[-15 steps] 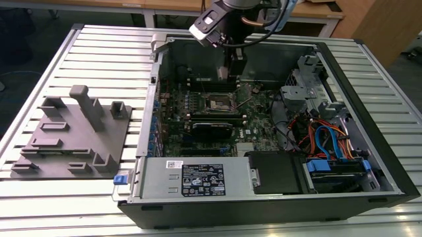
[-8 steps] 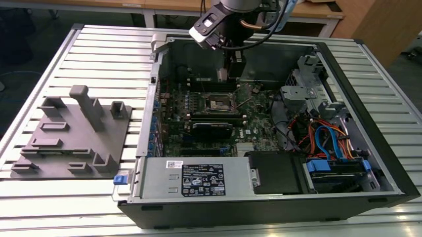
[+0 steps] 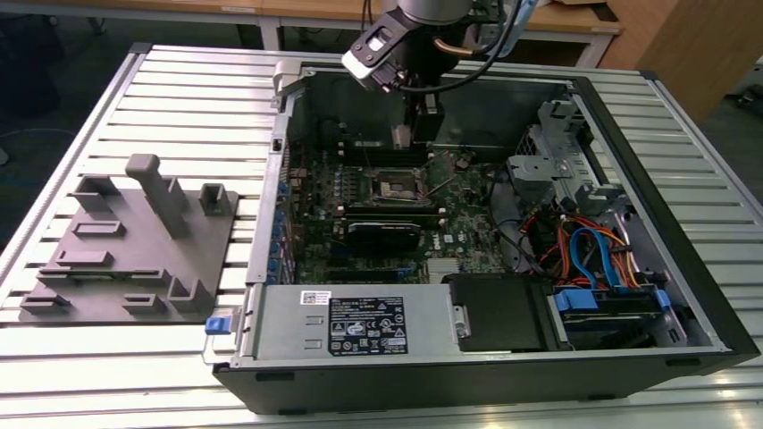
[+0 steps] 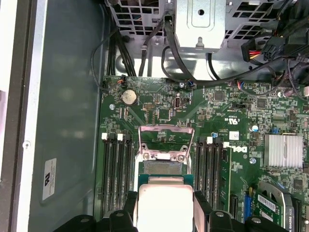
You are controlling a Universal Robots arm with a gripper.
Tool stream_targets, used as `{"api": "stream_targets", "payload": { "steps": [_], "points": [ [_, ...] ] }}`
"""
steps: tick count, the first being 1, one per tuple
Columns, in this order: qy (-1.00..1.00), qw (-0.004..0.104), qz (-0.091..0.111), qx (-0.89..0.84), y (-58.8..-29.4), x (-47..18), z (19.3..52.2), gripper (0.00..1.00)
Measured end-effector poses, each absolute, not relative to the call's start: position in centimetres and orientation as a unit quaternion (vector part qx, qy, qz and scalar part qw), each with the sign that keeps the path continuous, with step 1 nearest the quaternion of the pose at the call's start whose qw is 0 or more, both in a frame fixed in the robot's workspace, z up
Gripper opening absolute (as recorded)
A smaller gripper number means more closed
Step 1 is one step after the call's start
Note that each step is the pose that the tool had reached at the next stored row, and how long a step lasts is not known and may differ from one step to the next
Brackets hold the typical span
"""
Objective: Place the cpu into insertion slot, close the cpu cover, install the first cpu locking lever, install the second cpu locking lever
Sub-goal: 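Place the cpu into insertion slot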
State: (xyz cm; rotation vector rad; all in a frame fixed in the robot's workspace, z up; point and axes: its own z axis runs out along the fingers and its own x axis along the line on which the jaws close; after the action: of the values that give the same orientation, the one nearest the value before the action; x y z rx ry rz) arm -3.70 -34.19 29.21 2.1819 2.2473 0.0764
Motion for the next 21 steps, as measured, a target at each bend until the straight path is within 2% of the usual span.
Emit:
{"api": "stream_targets", "payload": {
  "steps": [21],
  "points": [
    [0.717,0.004,0.024,0.696,-34.19,-3.71,28.47,0.54]
  ]
}}
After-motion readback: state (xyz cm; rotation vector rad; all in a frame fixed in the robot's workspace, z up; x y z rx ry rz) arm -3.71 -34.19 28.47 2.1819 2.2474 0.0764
